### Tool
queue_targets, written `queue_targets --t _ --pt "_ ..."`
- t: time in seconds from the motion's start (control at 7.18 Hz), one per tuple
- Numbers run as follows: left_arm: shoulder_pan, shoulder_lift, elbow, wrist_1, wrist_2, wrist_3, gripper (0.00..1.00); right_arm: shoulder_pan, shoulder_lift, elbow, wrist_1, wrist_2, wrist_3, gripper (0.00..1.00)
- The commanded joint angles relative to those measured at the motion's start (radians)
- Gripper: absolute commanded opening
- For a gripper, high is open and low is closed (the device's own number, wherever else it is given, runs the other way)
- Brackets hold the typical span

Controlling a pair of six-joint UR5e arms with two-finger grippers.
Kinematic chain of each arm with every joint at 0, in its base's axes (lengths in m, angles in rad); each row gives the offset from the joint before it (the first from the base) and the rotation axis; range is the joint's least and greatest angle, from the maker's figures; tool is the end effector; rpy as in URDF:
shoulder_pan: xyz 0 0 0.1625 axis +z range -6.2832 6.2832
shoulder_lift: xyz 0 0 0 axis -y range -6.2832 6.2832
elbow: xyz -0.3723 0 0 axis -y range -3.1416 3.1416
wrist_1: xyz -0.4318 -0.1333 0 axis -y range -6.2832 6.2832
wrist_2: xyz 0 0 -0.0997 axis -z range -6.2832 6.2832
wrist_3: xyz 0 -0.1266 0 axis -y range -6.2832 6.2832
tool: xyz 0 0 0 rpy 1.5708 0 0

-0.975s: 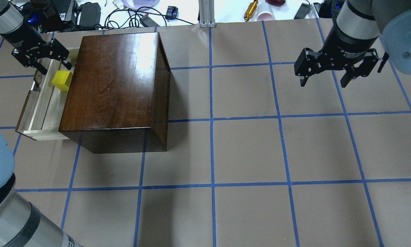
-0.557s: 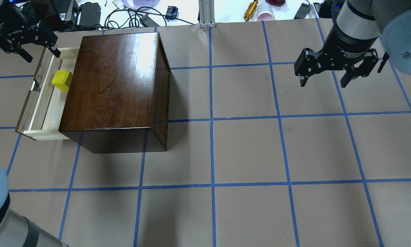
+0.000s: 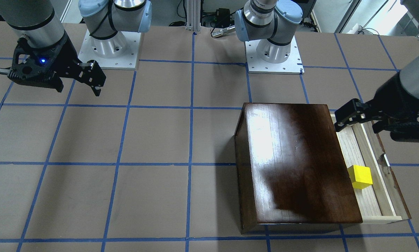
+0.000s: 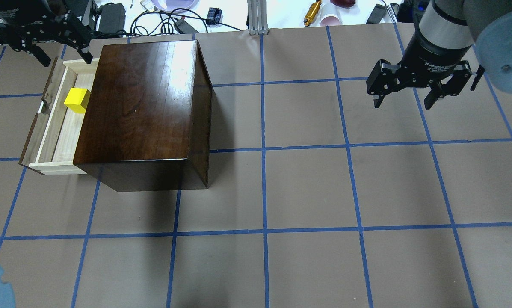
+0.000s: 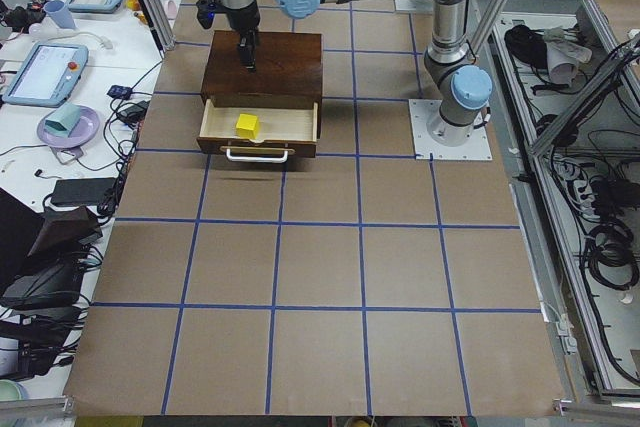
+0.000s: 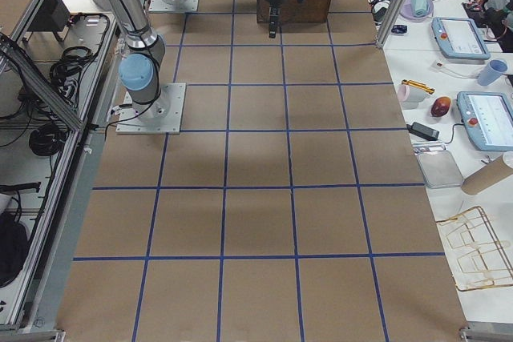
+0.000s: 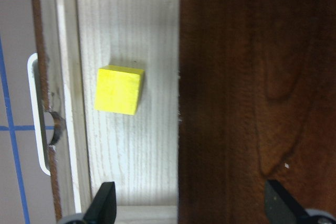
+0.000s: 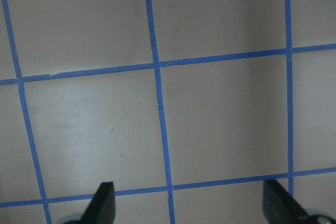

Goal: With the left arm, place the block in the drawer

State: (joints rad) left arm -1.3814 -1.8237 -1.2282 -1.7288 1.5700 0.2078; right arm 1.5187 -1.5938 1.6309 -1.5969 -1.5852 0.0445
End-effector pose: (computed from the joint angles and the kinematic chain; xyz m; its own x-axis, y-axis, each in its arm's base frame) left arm -0.0154 -0.6282 0.4285 -0.9997 0.0179 0.0149 0.0188 0.9976 0.0666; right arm 0.1042 -0.5274 0.3910 -0.9952 0.0963 0.0149 0.0964 0.9953 0.0103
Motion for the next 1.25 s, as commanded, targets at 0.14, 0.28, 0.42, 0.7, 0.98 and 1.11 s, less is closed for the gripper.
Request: queue_targets --t 0.14,0.28,0.42,0.7,0.98,1.11 --pt "-0.134 0.062 -0.132 0.032 0.007 -0.117 1.0 0.0 0.0 0.0 0.0 0.001 0.0 1.0" --pt "-0.14 0.09 -0.179 0.037 0.007 -0.116 1.0 0.0 0.0 0.0 0.0 0.001 0.0 1.0" --pt "-0.14 0.116 -0.222 0.038 0.005 -0.119 1.0 0.0 0.0 0.0 0.0 -0.001 0.0 1.0" --pt "-0.14 0.133 -0.257 0.081 0.004 -0.113 1.0 -0.002 0.0 0.0 0.0 -0.001 0.0 1.0" --pt "-0.14 0.135 -0.26 0.081 0.001 -0.113 1.0 0.0 0.0 0.0 0.0 -0.001 0.0 1.0" --pt "-0.14 0.133 -0.261 0.081 -0.004 -0.114 1.0 0.0 0.0 0.0 0.0 -0.001 0.0 1.0"
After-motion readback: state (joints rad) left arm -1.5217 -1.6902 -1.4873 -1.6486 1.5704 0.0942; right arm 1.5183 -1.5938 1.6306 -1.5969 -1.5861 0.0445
